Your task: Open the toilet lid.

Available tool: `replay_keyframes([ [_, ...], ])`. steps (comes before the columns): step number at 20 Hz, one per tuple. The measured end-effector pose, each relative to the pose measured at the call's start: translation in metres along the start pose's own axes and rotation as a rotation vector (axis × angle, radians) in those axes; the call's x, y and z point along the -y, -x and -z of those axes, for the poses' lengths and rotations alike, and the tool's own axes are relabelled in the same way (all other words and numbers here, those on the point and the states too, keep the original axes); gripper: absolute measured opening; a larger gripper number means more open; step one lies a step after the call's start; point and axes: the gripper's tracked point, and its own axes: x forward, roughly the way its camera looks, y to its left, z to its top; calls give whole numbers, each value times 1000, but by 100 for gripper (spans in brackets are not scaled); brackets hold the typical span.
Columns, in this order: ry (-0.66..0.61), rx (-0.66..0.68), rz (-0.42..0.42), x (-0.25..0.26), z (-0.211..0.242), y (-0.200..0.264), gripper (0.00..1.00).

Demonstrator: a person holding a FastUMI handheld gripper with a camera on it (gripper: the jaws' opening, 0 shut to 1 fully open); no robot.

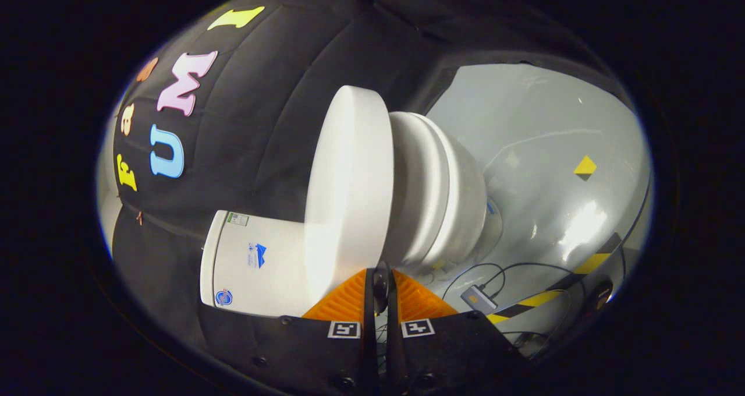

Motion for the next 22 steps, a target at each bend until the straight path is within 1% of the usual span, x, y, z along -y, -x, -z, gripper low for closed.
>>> replay_keyframes([
  [5, 110, 75, 97, -49, -9, 19, 11],
  [8, 236, 108, 155, -80, -7, 26, 11],
  [10, 293, 132, 182, -100, -8, 31, 11],
  [13, 326, 166, 216, -118, -6, 36, 11],
  [16, 328, 188, 222, -135, -1, 39, 11],
  [22, 436, 226, 284, -162, 10, 41, 11],
])
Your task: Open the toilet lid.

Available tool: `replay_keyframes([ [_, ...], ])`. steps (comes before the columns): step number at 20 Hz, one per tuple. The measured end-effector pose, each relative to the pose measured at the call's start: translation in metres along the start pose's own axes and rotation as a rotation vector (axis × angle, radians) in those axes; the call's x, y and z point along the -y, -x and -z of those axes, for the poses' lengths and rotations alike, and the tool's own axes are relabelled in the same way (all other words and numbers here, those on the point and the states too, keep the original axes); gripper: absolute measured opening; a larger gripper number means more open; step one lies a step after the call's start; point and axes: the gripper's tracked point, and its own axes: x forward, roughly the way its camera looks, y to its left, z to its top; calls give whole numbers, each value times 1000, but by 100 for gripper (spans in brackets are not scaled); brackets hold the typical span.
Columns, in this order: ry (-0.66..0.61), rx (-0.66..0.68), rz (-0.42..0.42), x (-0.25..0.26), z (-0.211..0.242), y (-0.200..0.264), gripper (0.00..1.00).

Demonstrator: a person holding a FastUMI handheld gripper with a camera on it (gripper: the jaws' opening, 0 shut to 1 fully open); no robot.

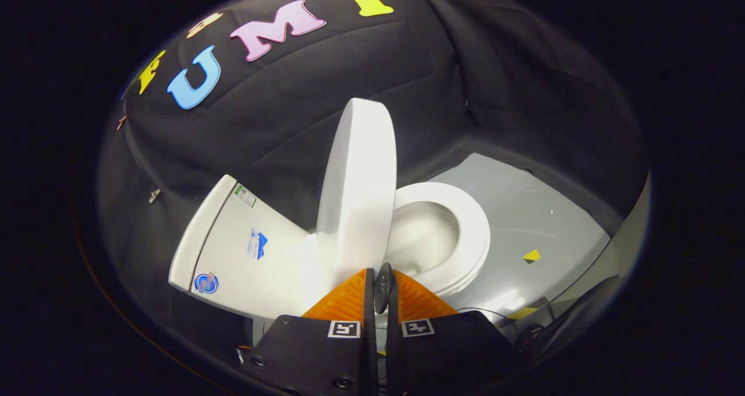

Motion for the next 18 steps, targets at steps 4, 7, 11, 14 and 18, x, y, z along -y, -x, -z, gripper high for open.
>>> replay_keyframes([
  [4, 47, 39, 19, -27, -2, 9, 11],
  [7, 101, 66, 27, -50, -2, 14, 11],
  [11, 176, 98, 27, -81, 0, 21, 11],
  [14, 225, 120, 28, -103, 2, 26, 11],
  [18, 314, 161, 48, -131, 7, 27, 11],
])
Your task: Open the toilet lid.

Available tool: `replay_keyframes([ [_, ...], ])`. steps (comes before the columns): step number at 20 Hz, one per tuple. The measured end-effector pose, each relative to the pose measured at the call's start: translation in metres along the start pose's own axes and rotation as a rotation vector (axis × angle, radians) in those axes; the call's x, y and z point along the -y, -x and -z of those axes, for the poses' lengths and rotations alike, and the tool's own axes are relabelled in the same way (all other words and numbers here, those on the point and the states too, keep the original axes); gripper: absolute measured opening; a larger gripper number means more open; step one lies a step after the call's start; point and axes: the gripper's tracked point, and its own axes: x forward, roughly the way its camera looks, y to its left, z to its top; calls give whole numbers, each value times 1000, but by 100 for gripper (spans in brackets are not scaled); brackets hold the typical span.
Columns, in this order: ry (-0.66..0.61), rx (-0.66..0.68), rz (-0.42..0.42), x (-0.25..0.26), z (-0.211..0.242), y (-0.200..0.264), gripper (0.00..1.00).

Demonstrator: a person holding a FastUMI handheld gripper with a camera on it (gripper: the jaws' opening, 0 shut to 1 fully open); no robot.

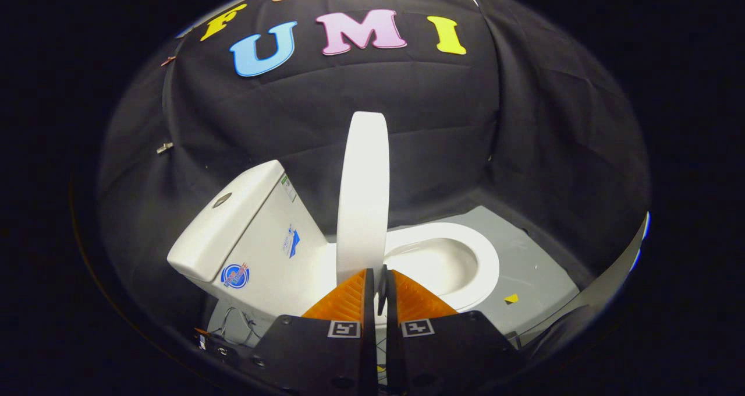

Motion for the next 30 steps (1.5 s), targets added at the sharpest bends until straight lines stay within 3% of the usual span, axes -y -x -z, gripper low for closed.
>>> replay_keyframes([
  [15, 207, 94, 28, -85, -3, 10, 11],
  [30, 357, 127, -35, -152, 14, 11, 17],
])
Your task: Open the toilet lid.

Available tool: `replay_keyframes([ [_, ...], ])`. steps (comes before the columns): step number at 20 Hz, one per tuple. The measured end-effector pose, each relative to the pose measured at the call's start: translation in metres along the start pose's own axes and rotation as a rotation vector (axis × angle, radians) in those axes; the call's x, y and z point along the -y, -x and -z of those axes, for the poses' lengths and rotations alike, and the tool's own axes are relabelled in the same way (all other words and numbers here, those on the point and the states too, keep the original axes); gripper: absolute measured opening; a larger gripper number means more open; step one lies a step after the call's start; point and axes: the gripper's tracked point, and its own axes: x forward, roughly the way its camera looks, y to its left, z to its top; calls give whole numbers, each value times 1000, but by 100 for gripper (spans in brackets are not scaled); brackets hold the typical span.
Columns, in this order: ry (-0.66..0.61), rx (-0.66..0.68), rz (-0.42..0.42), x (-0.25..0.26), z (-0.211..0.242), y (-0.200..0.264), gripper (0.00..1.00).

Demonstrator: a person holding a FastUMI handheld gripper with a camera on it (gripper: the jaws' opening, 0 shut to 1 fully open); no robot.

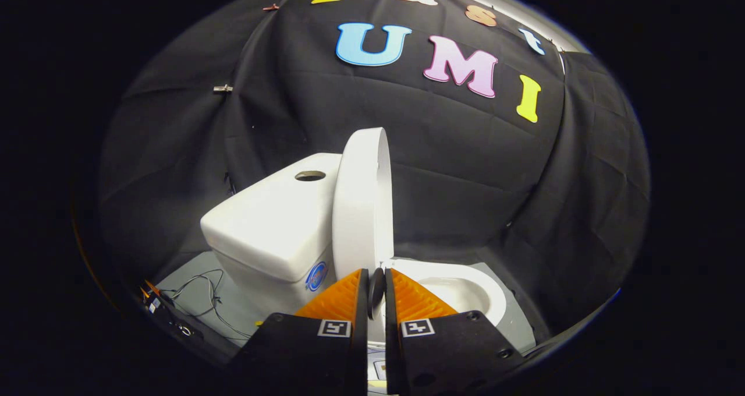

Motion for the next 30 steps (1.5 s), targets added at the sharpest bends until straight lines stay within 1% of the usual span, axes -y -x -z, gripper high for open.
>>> replay_keyframes([
  [3, 13, -2, -14, -8, 0, 0, 17],
  [10, 28, 4, -17, -7, -1, 2, 18],
  [12, 25, 23, -29, -8, -7, 3, 20],
  [13, 21, 32, -50, -11, -9, 4, 24],
  [16, 56, 34, -68, -17, -9, 7, 61],
  [17, 64, 32, -55, -14, -8, 6, 78],
  [18, 57, 29, -59, -14, -6, 7, 95],
  [19, 46, 25, -62, -14, -5, 7, 100],
  [22, 53, 26, -55, -13, -7, 11, 99],
  [24, 53, 33, -77, -16, -9, 14, 99],
  [27, 62, 58, -71, -10, -19, 22, 99],
  [30, 48, 60, -90, -7, -29, 30, 99],
])
